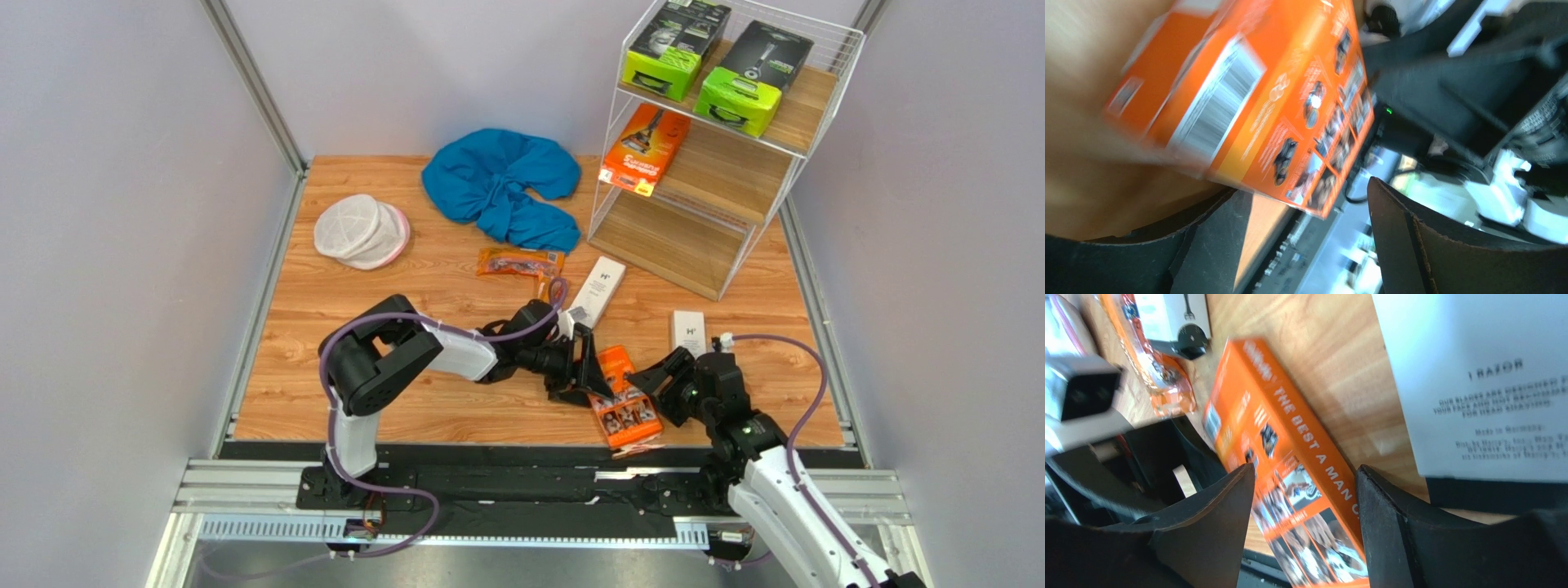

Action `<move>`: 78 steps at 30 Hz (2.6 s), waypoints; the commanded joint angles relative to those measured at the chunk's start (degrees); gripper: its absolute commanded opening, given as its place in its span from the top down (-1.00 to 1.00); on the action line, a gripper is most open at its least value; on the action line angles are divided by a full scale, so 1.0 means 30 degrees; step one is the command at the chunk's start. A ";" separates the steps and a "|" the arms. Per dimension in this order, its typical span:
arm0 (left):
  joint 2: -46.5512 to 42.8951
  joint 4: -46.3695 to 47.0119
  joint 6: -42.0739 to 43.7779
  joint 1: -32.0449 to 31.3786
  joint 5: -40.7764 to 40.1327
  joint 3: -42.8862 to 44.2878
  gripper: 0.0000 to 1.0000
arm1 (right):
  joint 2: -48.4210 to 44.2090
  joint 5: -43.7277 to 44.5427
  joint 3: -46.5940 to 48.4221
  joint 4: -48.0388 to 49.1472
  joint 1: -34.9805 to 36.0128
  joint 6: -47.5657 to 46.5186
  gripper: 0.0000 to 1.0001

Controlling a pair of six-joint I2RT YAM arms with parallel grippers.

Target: Place and organize the shaving razors onto the shelf

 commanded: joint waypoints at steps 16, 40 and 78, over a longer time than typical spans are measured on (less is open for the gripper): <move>-0.3753 0.4731 -0.5667 -0.1555 -0.7527 -0.5009 -0.67 | -0.0605 -0.3796 -0.0766 0.2300 0.0169 0.0900 -0.14; -0.3257 1.0679 -0.5110 -0.2463 -0.5920 -0.4133 -0.63 | -0.0723 -0.6225 -0.0767 0.2593 0.0199 0.1252 -0.07; -0.2672 0.6084 -0.5839 -0.3284 -0.8287 -0.4776 -0.51 | -0.3039 -0.7871 -0.0534 -0.2941 0.0228 -0.0209 0.01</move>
